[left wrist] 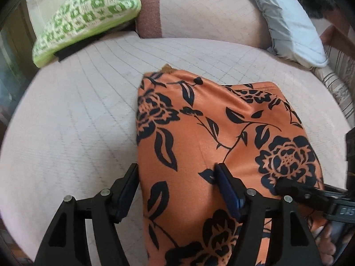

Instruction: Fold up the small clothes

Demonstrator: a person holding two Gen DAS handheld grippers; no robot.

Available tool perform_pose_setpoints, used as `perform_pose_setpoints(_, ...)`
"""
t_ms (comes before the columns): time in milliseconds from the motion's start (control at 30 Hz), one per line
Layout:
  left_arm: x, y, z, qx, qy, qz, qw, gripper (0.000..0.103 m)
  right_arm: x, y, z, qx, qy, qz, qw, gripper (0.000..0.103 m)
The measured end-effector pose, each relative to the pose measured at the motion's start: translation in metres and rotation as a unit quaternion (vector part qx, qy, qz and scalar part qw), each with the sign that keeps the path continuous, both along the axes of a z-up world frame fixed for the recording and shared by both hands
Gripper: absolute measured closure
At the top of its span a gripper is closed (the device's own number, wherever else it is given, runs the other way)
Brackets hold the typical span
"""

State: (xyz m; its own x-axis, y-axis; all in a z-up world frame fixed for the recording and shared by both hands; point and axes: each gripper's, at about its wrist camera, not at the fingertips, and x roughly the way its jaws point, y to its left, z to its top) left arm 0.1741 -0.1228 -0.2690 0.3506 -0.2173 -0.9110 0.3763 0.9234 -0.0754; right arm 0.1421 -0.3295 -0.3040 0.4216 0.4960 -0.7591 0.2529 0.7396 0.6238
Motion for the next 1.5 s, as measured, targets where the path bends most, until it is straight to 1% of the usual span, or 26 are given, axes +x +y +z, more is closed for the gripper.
perform_pose_setpoints(67,-0.006,0.001,0.013,0.024,-0.016,0.005,0.9996,0.032,-0.006,-0.001,0.007,-0.008,0.009,-0.007,1.0,0.036)
perform_pose_setpoints(133,-0.014,0.006,0.031,0.035,-0.041,0.011,0.9985,0.03,-0.018,-0.005,0.02,-0.022,0.006,-0.015,1.0,0.036)
perform_pose_setpoints(200,-0.022,0.013,0.05,0.035,-0.06,0.015,0.9975,0.026,-0.031,-0.007,0.043,-0.048,-0.019,-0.021,0.998,0.036)
perform_pose_setpoints(233,-0.027,0.015,0.062,0.035,-0.07,0.016,0.9968,0.026,-0.038,-0.008,0.056,-0.062,-0.037,-0.025,0.997,0.036)
perform_pose_setpoints(333,-0.04,0.025,0.097,0.034,-0.104,0.014,0.9939,0.025,-0.064,-0.008,0.09,-0.09,-0.085,-0.04,0.992,0.036)
perform_pose_setpoints(433,-0.057,0.031,0.13,0.027,-0.137,0.011,0.9901,0.024,-0.087,-0.007,0.117,-0.099,-0.11,-0.048,0.988,0.036)
perform_pose_setpoints(533,-0.072,0.037,0.159,0.017,-0.161,0.005,0.9868,0.024,-0.102,-0.004,0.141,-0.105,-0.127,-0.049,0.985,0.036)
perform_pose_setpoints(667,-0.094,0.04,0.194,0.003,-0.187,0.001,0.9823,0.023,-0.12,0.003,0.175,-0.125,-0.155,-0.051,0.979,0.036)
perform_pose_setpoints(833,-0.116,0.044,0.232,-0.008,-0.223,0.0,0.9748,0.018,-0.136,0.01,0.213,-0.137,-0.187,-0.058,0.971,0.036)
perform_pose_setpoints(967,-0.129,0.046,0.256,-0.008,-0.25,-0.001,0.9681,0.016,-0.147,0.017,0.243,-0.149,-0.213,-0.062,0.964,0.036)
perform_pose_setpoints(1033,-0.134,0.048,0.266,-0.009,-0.26,0.002,0.9655,0.012,-0.15,0.02,0.256,-0.156,-0.222,-0.064,0.96,0.035)
perform_pose_setpoints(1167,-0.142,0.053,0.283,-0.015,-0.275,0.011,0.9613,0.009,-0.156,0.029,0.277,-0.175,-0.233,-0.061,0.955,0.035)
perform_pose_setpoints(1300,-0.144,0.058,0.292,-0.017,-0.274,0.019,0.9614,0.004,-0.161,0.036,0.293,-0.197,-0.246,-0.063,0.947,0.035)
perform_pose_setpoints(1500,-0.145,0.072,0.298,-0.03,-0.271,0.033,0.9614,0.003,-0.165,0.041,0.303,-0.204,-0.254,-0.064,0.943,0.035)
